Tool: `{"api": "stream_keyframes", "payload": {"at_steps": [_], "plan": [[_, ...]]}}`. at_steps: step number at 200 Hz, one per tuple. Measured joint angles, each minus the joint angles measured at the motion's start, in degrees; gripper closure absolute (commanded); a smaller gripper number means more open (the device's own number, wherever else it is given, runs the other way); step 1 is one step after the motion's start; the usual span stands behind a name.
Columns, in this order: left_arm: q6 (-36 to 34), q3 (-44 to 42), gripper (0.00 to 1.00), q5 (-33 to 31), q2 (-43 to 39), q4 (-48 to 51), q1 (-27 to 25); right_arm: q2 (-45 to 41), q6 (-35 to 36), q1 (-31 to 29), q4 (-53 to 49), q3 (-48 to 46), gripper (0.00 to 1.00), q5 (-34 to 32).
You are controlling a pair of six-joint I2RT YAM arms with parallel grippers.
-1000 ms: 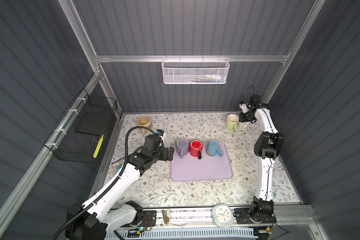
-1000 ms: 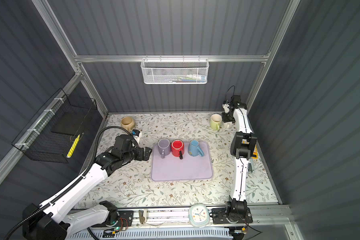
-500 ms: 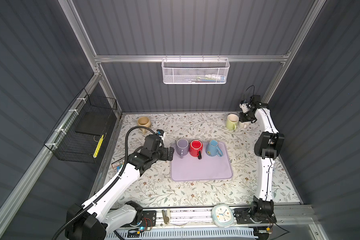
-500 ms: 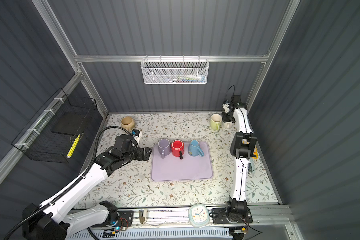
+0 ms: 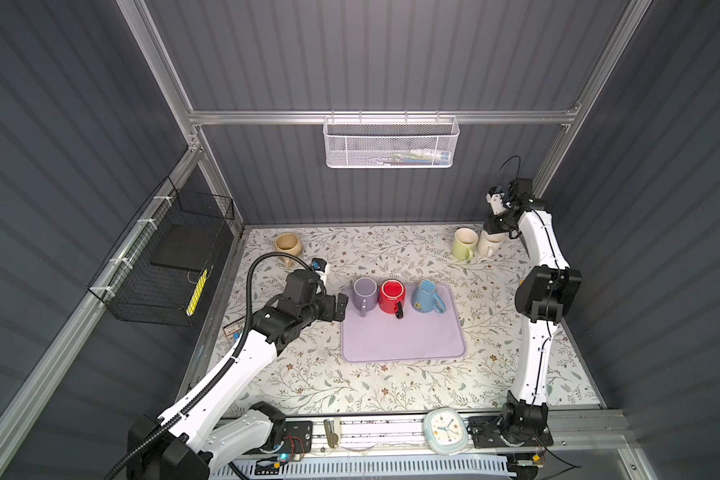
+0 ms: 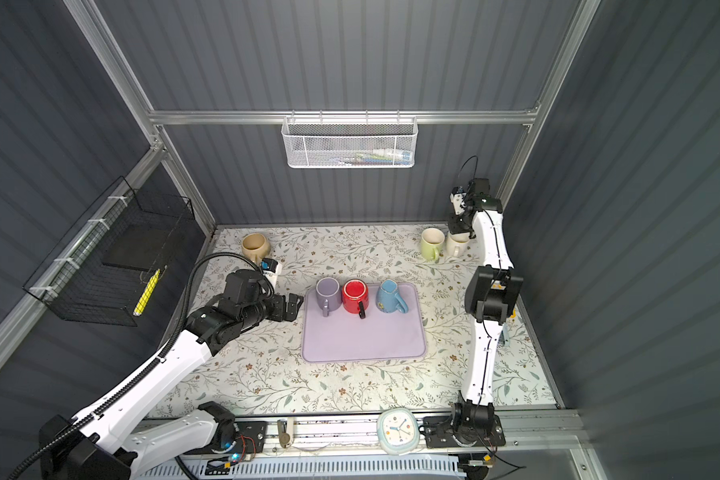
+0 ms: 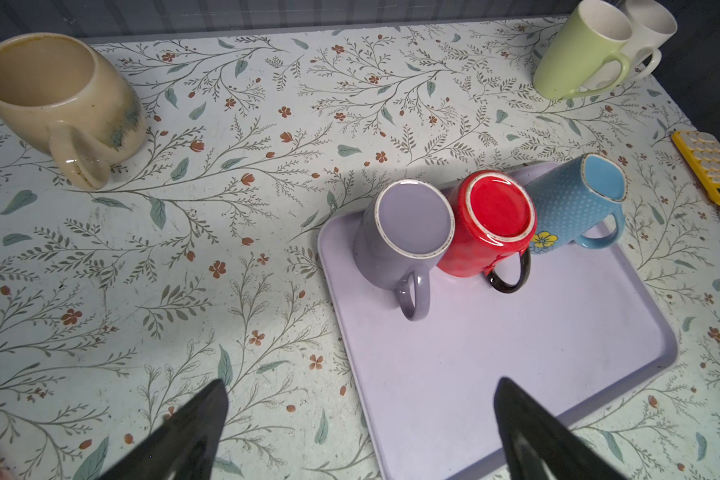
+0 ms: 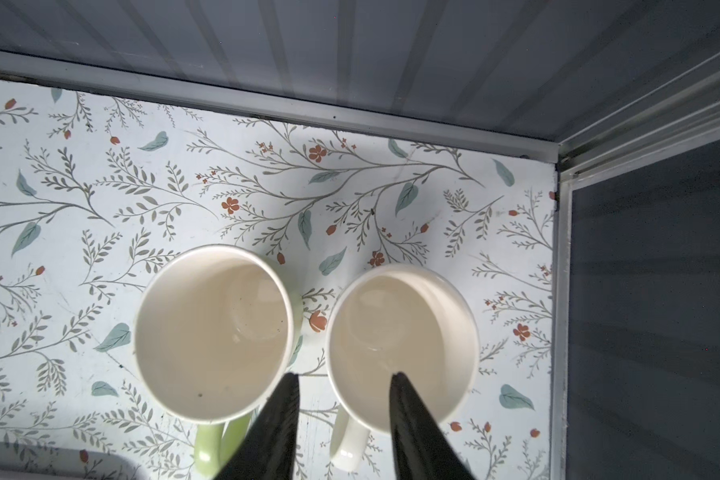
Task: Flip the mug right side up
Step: 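Lower the white mug upright onto the table with the right gripper, then open the right gripper and lift it off the white mug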
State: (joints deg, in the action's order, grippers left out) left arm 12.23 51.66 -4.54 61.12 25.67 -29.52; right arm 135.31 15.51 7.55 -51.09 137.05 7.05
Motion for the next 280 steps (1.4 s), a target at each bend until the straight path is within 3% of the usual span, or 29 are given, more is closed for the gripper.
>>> {"api": "stream_keyframes", "payload": {"at_steps": [68,133,206,280], "plan": [[-0.28,-0.33,0.00,0.76,-1.75,-0.94,0.00,-18.82,-1.88,-1.01,12.31,-29.97,0.62,-0.90],[-0.68,-1.05,0.00,3.15,0.39,-3.67,0.00,-37.00,-4.31,-7.93,24.44,-52.72,0.60,-2.54],[-2.86,0.33,0.00,6.10,7.39,-5.92,0.00,-49.92,-5.79,-15.17,25.18,-68.50,0.50,-0.61],[-7.87,9.81,0.00,8.59,12.98,-5.53,0.00,-52.78,-9.14,-22.88,23.37,-77.81,0.42,1.46]]}}
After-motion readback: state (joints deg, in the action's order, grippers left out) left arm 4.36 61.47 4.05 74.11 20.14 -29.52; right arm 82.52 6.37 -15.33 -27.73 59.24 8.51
